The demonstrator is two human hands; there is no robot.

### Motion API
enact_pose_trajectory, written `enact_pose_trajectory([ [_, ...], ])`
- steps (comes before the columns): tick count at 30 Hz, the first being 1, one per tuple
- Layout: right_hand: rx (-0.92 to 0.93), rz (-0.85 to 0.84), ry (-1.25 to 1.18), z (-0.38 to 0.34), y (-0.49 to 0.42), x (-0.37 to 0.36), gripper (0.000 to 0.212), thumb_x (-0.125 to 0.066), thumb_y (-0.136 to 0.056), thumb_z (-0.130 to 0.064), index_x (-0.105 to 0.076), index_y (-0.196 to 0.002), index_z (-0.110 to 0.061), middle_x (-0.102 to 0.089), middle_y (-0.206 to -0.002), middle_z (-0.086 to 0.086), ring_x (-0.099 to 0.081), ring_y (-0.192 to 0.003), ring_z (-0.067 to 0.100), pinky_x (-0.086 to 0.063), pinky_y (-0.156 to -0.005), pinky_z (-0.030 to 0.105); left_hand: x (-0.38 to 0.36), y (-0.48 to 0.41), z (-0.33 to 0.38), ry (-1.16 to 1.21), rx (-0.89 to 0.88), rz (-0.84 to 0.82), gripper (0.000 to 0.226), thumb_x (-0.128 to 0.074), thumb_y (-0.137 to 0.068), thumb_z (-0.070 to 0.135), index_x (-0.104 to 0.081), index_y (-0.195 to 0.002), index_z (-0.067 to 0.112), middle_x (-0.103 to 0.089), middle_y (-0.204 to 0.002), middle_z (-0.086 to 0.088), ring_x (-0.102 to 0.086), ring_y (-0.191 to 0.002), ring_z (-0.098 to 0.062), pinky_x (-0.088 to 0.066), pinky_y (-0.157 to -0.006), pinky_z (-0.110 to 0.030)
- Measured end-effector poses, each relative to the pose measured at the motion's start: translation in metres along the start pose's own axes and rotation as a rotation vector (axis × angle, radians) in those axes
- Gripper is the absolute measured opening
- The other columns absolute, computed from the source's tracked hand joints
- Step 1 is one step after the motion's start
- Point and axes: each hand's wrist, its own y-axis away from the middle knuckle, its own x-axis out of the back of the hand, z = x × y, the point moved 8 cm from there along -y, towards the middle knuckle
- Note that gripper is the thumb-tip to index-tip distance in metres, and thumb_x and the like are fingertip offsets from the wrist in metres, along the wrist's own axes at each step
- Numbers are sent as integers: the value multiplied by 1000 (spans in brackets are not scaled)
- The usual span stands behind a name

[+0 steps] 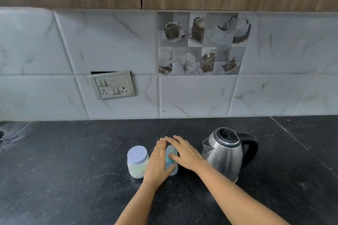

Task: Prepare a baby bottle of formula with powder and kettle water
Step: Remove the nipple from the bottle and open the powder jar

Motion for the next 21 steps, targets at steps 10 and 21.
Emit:
enact_pose_trajectory([
  [10,-59,-59,-60,3,-7,-17,40,-62,-83,-32,-47,-119,-28,-50,-107,0,-52,-95,20,-49,-80,38,-23,8,-31,407,341,-60,79,-71,-78,30,-30,-144,20,-47,-140,3,-47,-124,-13,-41,-100,-30],
  [21,-8,-228,150,-11,-2,-24,41,-58,-79,-50,-41,-108,-28,-46,-101,0,-53,-80,23,-46,-67,38,-42,23,-32,588,402,-156,56,-76,-72,31,-51,-122,27,-63,-108,10,-59,-96,-6,-48,-82,-25],
])
